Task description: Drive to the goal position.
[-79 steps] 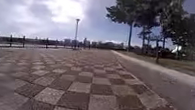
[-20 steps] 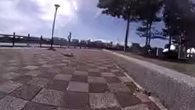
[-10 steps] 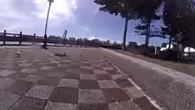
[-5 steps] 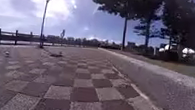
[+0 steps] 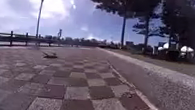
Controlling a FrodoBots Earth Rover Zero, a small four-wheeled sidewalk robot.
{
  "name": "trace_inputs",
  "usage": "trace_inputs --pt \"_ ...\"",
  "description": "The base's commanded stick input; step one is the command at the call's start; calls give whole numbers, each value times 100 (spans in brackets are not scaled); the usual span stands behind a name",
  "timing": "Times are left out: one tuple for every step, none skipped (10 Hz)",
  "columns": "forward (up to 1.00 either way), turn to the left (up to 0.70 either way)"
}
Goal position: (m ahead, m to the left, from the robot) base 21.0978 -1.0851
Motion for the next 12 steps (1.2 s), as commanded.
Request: trace_inputs --pt "70 0" --pt "70 13" --pt "70 35" --pt "70 35" --pt "70 35" --pt "70 35" --pt "70 35" --pt "70 35" --pt "70 35" --pt "70 21" --pt "70 0" --pt "70 0"
